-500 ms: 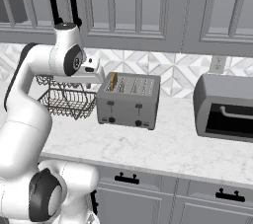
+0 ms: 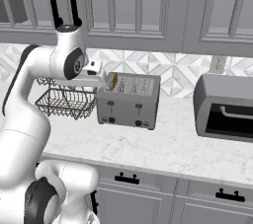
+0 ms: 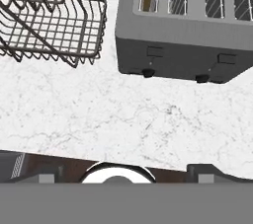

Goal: Start the toaster. Once the lever pops up, take the bread to the plate on the dining counter.

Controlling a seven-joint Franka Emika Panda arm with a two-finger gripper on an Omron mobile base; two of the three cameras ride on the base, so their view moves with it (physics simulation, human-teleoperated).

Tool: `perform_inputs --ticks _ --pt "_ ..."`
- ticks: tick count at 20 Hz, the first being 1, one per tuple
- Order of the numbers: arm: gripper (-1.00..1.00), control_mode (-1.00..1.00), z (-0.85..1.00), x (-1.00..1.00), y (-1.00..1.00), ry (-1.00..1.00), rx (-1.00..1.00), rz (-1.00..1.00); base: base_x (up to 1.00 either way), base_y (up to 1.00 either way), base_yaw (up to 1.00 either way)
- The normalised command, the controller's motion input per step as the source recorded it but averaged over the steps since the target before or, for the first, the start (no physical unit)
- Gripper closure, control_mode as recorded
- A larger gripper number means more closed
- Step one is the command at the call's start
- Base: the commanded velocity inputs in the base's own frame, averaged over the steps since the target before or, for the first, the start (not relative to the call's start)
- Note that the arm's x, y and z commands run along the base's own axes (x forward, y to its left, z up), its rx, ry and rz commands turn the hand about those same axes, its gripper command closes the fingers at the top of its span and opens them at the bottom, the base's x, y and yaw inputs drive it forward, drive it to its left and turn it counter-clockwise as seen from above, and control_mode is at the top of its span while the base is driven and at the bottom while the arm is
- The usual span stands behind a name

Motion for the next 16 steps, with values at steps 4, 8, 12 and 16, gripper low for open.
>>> perform_inputs --ticks 4,8,12,16 --pt "-1.0 -1.0 -0.14 -0.04 -0.43 -0.07 0.0 0.0 0.0 0.0 0.0" --pt "-1.0 -1.0 -0.28 0.04 -0.24 -0.1 0.0 0.0 0.0 0.0 0.0" --pt "-1.0 -1.0 -0.37 0.28 -0.14 0.0 0.0 0.0 0.0 0.0 0.0" --pt "1.0 -1.0 -0.47 0.29 0.0 0.0 0.0 0.0 0.0 0.0 0.0"
